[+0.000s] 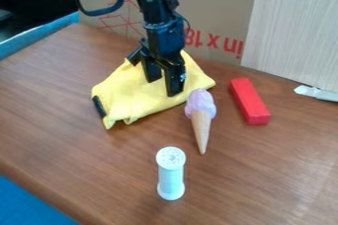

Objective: Move the cloth from right to left

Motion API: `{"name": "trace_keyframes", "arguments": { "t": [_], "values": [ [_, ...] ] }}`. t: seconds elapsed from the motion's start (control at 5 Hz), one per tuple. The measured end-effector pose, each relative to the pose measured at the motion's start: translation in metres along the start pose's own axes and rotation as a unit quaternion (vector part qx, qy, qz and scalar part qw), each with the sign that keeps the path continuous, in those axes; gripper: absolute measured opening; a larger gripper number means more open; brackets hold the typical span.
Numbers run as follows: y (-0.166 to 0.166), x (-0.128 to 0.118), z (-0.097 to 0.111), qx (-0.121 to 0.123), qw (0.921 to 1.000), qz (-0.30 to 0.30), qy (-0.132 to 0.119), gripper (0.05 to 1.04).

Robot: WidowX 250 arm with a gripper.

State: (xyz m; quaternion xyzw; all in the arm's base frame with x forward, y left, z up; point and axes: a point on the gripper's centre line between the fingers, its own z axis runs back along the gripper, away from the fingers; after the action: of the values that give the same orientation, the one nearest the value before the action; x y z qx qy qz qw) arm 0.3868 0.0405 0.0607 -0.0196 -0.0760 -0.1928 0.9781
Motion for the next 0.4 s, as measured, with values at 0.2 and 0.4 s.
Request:
{"name": "trace_keyframes", "arguments": {
  "t": [0.2,0.4],
  "values": [
    [-0.008,-0.021,0.002,0.011,0.9997,-0.02,0.005,0.999],
    [-0.013,-0.046,0.008,0.012,0.9992,-0.038,0.008,0.999]
  ]
}}
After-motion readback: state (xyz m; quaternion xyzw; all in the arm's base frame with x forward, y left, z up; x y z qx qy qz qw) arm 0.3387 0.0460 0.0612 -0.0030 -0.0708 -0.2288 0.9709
